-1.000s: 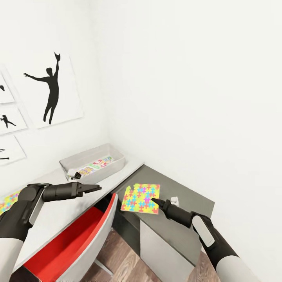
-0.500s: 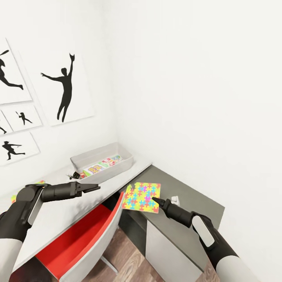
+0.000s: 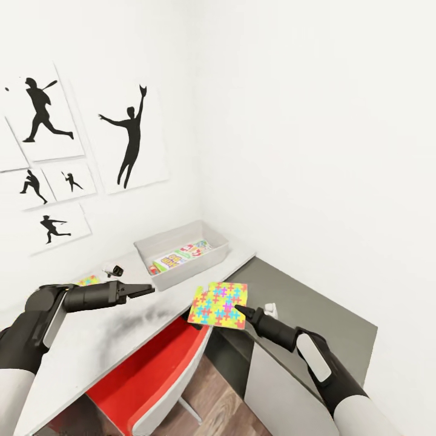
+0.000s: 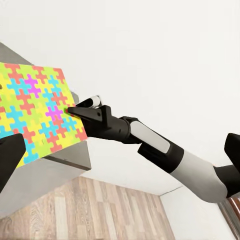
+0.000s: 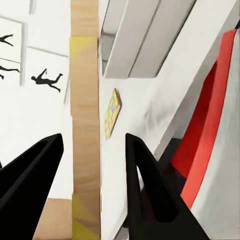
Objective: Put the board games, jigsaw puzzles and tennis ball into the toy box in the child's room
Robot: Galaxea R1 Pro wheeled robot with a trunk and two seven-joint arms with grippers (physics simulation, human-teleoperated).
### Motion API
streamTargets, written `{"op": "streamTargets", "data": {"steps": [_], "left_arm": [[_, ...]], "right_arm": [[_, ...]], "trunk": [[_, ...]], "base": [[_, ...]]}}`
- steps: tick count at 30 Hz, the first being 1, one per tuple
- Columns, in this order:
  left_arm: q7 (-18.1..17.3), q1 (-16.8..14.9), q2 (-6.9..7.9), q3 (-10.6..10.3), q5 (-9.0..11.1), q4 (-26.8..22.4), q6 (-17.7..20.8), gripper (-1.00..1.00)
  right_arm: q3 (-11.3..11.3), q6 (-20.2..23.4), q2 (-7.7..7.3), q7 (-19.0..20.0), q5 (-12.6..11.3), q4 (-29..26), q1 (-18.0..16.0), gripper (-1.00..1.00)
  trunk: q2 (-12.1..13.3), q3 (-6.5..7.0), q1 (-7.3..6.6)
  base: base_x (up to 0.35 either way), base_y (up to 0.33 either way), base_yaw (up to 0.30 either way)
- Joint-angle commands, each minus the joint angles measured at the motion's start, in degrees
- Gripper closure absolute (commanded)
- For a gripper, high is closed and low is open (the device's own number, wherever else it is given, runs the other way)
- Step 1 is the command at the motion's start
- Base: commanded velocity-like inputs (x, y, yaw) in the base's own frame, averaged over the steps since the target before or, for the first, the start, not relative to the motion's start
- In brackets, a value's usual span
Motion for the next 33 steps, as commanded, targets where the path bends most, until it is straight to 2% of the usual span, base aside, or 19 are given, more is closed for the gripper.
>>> {"op": "streamTargets", "data": {"steps": [1,21,25,27,28,30,33], "left_arm": [[-0.18,-0.04,0.02,-0.02,0.05,0.01,0.61,-1.00],[-0.18,-0.04,0.02,0.05,0.05,0.01,0.52,-1.00],[-0.18,-0.04,0.02,0.77,0.05,0.01,0.49,-1.00],[-0.18,-0.04,0.02,0.98,0.04,0.01,0.45,-1.00],[-0.18,-0.04,0.02,1.05,0.03,0.01,0.44,-1.00],[-0.18,-0.04,0.02,1.09,0.04,0.01,0.43,-1.00],[-0.18,-0.04,0.02,1.11,0.05,0.01,0.43,-1.00]], "right_arm": [[0.01,0.28,-0.09,0.02,-0.39,-0.03,-0.05,1.00],[-0.08,0.39,-0.25,0.09,-0.39,-0.14,-0.14,1.00],[-0.10,1.09,-1.04,-0.56,-0.28,-4.26,-0.57,1.00],[-0.16,2.94,-2.10,-0.94,-0.22,-8.35,-1.08,1.00],[-0.23,6.06,-3.12,-2.03,-0.32,-11.27,-2.20,1.00],[-0.52,9.88,-4.15,-3.69,-0.60,-13.74,-3.84,1.00],[-2.99,12.25,-4.49,-4.73,-0.81,-15.64,-4.75,1.00]], "trunk": [[-0.12,-0.11,0.04],[-0.12,-0.09,0.04],[-0.12,-0.09,0.04],[-0.12,-0.09,0.04],[-0.12,-0.09,0.04],[-0.12,-0.09,0.04],[-0.12,-0.09,0.04]], "base": [[0.000,0.219,0.059],[0.000,0.029,0.006],[0.000,0.000,0.000],[0.000,0.000,0.000],[0.000,0.000,0.000],[0.000,0.000,0.000],[0.000,0.000,0.000]]}}
